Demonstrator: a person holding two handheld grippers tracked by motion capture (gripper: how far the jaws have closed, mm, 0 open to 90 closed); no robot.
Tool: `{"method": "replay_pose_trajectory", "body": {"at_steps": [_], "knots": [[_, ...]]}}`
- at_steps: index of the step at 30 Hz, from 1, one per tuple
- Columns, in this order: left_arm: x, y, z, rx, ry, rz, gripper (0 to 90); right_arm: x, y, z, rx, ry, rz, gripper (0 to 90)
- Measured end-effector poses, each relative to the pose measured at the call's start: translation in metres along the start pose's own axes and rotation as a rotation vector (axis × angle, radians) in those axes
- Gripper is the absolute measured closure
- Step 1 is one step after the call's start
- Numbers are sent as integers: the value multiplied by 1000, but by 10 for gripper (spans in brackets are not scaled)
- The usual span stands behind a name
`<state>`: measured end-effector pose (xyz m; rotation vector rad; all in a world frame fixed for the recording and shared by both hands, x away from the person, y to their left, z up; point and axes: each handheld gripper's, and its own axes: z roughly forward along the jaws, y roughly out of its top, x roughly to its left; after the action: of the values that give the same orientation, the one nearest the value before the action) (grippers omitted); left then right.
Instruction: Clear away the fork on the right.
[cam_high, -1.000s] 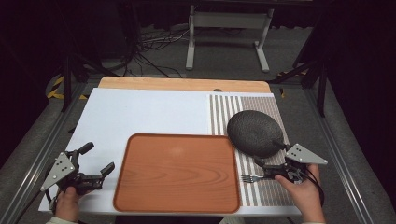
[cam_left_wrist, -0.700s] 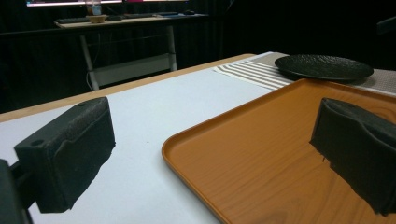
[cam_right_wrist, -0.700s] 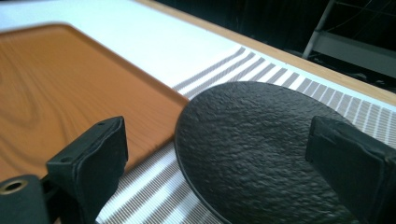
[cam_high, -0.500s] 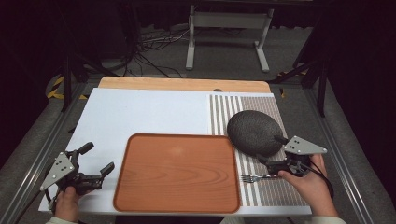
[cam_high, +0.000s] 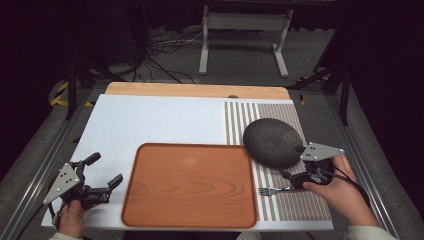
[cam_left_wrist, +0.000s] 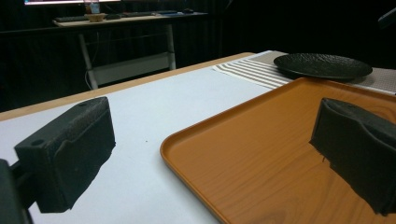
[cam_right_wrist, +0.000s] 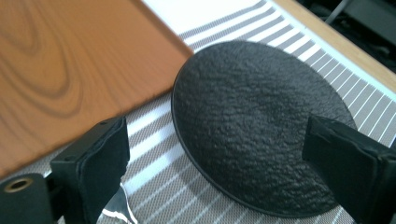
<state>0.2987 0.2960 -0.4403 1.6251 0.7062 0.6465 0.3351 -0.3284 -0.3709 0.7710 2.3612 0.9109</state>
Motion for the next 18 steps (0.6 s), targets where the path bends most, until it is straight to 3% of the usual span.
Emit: {"method": "replay_pose_trajectory", "body": {"at_steps": [5,15,18], "knots": [[0,0,0,-4,3,-5,5,-2,4,-2,34,23,-25,86],[0,0,1,4,-10,-2,6,-4,9,3,186,78,-128,100],[0,0,1,7,-13,2,6,-6,9,5,220,84,-123,109]]}}
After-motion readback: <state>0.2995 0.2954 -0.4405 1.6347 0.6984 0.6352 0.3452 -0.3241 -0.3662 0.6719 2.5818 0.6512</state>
